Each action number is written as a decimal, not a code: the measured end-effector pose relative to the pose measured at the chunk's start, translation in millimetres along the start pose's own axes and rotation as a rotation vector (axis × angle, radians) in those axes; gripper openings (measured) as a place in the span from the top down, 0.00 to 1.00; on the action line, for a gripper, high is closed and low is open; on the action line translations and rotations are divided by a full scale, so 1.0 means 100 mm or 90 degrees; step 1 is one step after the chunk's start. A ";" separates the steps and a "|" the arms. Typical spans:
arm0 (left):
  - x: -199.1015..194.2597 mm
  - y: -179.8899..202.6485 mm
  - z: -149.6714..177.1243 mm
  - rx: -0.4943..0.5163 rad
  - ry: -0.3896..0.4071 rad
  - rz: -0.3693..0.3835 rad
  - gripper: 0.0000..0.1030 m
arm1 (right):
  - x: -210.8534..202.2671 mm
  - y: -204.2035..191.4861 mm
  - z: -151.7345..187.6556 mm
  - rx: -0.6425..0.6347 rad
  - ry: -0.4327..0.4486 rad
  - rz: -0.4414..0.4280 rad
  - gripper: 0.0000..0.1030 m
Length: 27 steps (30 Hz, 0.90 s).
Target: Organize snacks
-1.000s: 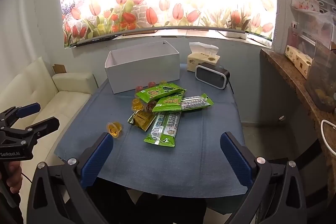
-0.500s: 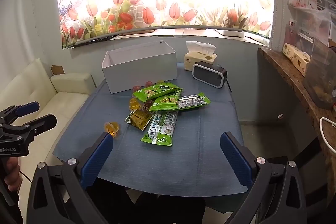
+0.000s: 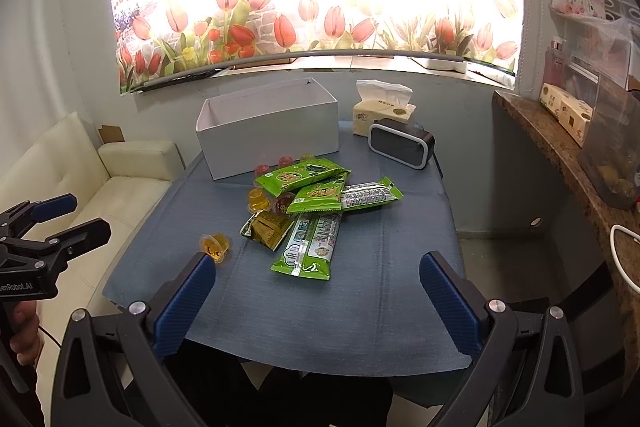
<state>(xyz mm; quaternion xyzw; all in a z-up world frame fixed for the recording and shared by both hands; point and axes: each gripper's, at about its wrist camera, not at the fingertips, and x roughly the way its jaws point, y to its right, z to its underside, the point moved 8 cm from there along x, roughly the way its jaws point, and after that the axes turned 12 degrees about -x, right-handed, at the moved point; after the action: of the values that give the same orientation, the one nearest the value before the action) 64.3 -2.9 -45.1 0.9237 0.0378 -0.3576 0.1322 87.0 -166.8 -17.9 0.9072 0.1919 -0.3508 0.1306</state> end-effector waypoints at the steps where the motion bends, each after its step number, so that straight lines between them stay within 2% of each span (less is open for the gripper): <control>1: 0.00 0.00 0.00 0.001 0.000 0.000 0.00 | 0.00 0.00 0.00 0.000 0.000 0.001 0.00; 27: -0.01 0.00 0.01 0.002 -0.004 0.003 0.00 | -0.01 0.00 0.01 -0.001 0.000 0.003 0.00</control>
<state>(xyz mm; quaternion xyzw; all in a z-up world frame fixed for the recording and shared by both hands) 62.7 -2.8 -45.1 0.9229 0.0344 -0.3602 0.1319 86.2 -167.3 -17.7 0.9076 0.1899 -0.3503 0.1324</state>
